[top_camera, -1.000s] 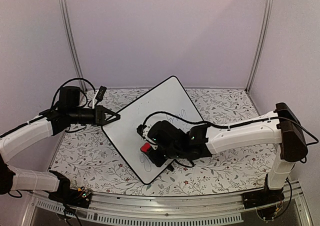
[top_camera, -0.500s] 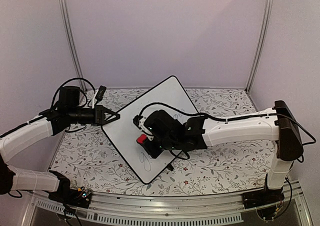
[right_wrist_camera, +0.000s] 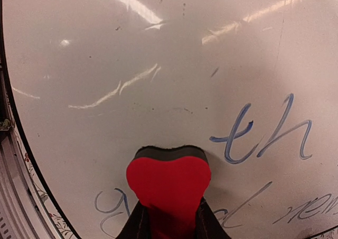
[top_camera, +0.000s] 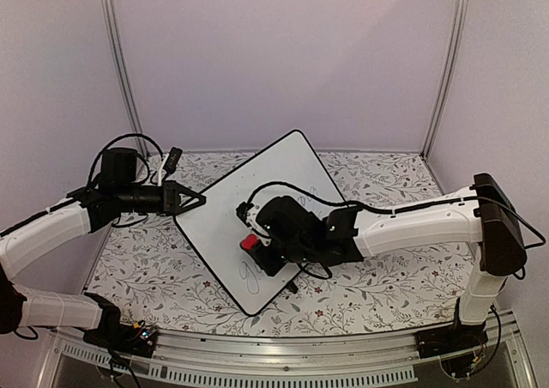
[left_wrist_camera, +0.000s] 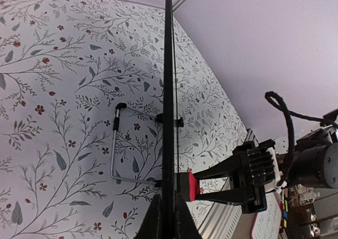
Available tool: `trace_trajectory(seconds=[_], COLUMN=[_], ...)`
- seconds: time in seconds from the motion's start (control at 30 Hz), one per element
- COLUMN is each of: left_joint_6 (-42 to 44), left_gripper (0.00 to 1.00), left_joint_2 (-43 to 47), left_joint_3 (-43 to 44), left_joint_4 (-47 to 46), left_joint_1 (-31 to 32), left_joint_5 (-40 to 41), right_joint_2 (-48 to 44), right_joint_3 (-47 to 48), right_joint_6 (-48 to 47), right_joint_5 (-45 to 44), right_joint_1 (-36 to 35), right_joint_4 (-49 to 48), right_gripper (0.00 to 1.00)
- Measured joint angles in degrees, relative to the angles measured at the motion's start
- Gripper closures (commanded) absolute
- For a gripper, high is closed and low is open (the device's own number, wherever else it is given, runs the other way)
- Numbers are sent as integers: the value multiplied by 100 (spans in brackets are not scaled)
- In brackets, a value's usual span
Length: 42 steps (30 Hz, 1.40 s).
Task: Erase the whiteboard
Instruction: Erase the whiteboard at the center of the board.
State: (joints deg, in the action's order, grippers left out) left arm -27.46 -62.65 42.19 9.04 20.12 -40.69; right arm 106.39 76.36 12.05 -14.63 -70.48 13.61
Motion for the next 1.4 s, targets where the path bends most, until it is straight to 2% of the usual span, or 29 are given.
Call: trace_trajectory(seconds=[0.27, 0.7, 1.13, 1.4], left_joint_6=[-2, -2, -4, -4], left_gripper=[100, 100, 100, 100], left_joint_2=[0, 0, 0, 0], left_joint_3=[-2, -2, -4, -4], left_joint_4=[0, -24, -22, -24], left_joint_1=[0, -17, -22, -22], left_joint_5=[-2, 7, -2, -2], right_joint_2=[-24, 157, -146, -116], right_joint_3=[-39, 553, -282, -151], right_joint_6=[57, -164, 57, 70], right_joint_5=[7, 48, 129, 133], right_joint_1=[0, 149, 151, 151], right_joint_4=[-11, 352, 61, 227], right_gripper=[100, 100, 100, 100])
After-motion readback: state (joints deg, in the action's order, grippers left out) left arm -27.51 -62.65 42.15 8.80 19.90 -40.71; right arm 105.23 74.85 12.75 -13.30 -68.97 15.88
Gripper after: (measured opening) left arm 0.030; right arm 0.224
